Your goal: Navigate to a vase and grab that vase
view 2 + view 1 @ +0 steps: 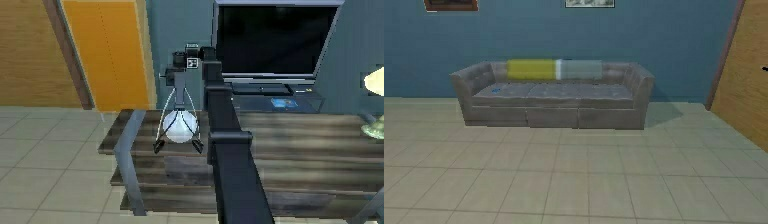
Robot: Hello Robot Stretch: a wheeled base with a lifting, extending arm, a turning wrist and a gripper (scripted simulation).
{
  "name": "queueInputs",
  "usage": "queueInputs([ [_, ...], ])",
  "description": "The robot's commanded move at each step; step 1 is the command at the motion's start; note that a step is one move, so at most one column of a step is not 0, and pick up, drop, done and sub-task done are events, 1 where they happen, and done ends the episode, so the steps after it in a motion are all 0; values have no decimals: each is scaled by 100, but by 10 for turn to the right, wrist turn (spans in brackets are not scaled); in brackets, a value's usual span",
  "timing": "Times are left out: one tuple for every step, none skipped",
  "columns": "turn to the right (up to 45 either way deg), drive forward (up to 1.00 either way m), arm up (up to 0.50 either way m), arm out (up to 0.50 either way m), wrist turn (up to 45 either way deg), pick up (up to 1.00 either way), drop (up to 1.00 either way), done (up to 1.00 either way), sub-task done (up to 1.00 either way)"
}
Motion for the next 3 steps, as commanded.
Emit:
queueInputs([
  [0,0,0,0,450,0,0,0,0],
  [0,0,0,0,450,0,0,0,0],
  [0,0,0,0,450,0,0,0,0],
])
